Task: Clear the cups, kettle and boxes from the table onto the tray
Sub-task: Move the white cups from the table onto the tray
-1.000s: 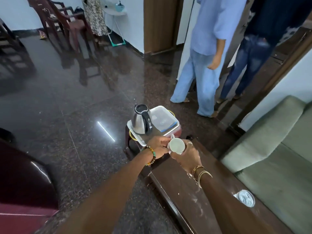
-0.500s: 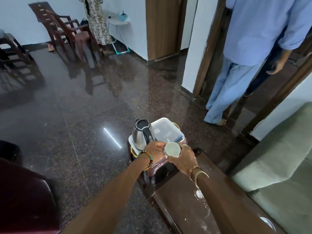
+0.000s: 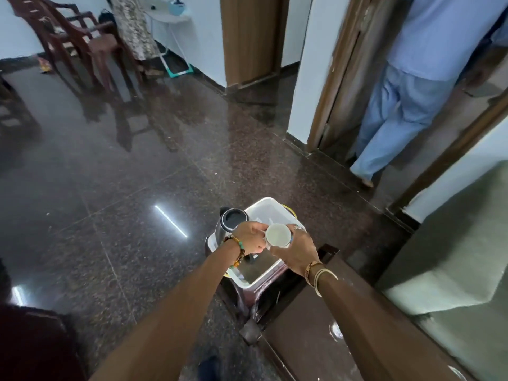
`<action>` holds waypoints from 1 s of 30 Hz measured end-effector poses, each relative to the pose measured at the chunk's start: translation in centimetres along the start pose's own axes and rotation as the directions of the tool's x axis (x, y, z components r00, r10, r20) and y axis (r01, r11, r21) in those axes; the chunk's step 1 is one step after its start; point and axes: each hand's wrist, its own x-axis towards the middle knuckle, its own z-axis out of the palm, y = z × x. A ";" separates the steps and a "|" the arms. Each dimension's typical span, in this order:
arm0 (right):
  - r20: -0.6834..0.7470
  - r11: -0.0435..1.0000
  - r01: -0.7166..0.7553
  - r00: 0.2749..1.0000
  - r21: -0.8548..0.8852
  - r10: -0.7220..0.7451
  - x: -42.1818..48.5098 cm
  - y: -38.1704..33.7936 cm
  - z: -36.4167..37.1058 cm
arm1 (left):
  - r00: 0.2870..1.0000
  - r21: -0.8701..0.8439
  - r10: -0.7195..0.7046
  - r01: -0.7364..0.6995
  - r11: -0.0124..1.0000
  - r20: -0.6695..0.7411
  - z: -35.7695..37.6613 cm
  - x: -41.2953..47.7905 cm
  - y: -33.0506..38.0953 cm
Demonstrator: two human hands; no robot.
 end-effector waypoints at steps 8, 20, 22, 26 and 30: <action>-0.097 0.992 -0.123 0.988 0.004 0.123 3.4 -2.5 3.0 | 0.977 -0.014 -0.043 0.047 0.999 0.210 -4.7 4.5 1.5; -0.156 0.979 -0.203 0.967 0.007 0.201 6.8 0.1 2.8 | 0.952 -0.206 -0.135 0.196 0.959 0.274 -3.0 9.3 2.6; -0.142 0.974 -0.227 0.963 0.016 0.227 7.2 1.1 3.0 | 0.946 -0.093 -0.131 0.166 0.982 0.296 -2.3 10.1 2.4; -0.123 0.968 -0.248 0.960 0.032 0.250 8.4 2.5 2.7 | 0.954 -0.073 -0.112 0.138 0.988 0.277 -1.2 11.9 2.1; -0.122 0.975 -0.222 0.967 0.023 0.224 10.3 2.2 2.1 | 0.951 -0.015 -0.135 0.145 0.989 0.279 -1.5 13.7 3.0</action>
